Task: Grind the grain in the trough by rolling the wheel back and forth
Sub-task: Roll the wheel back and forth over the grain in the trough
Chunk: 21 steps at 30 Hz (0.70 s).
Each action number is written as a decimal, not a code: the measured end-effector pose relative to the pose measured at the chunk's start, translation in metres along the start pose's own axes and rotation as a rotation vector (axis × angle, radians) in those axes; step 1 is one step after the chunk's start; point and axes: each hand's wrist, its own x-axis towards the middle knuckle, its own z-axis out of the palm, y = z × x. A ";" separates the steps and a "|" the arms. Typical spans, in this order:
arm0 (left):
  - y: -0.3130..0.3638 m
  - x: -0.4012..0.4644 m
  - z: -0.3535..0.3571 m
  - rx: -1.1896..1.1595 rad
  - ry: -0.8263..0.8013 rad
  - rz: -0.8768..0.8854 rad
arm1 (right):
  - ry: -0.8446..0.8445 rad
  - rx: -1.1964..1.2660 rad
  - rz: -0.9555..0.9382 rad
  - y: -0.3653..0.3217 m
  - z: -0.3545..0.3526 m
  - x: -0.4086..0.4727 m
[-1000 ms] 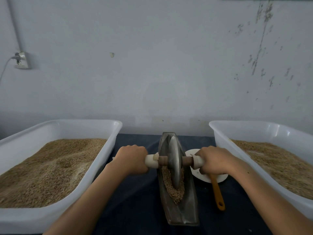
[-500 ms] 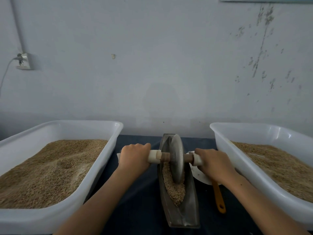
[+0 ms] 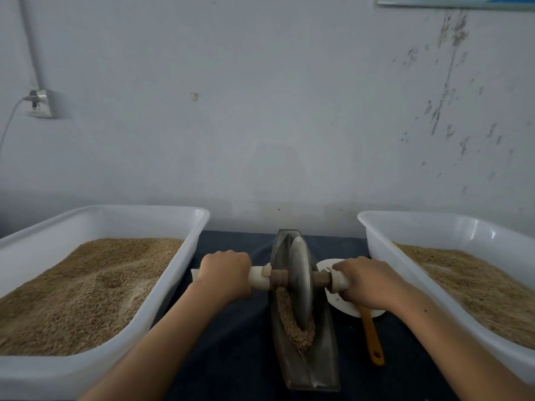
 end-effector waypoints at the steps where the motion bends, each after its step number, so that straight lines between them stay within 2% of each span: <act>1: 0.000 0.001 0.002 -0.018 0.032 -0.006 | 0.055 -0.006 0.007 -0.001 0.002 0.000; 5: -0.003 0.003 0.010 -0.112 0.127 -0.028 | 0.329 -0.073 -0.015 -0.006 0.011 0.002; 7: -0.003 0.003 0.012 -0.131 0.121 -0.028 | 0.386 -0.088 -0.027 -0.007 0.012 0.002; 9: -0.004 0.003 0.012 -0.122 0.086 -0.024 | 0.343 -0.093 -0.030 -0.006 0.009 0.001; 15: -0.009 0.003 0.002 -0.097 -0.154 -0.015 | 0.025 -0.066 -0.015 -0.008 -0.011 0.000; 18: -0.010 0.002 0.000 -0.099 -0.188 -0.016 | -0.015 -0.089 -0.011 -0.010 -0.014 0.001; 21: -0.008 0.001 0.001 -0.107 -0.154 -0.015 | -0.003 -0.083 0.000 -0.009 -0.010 0.002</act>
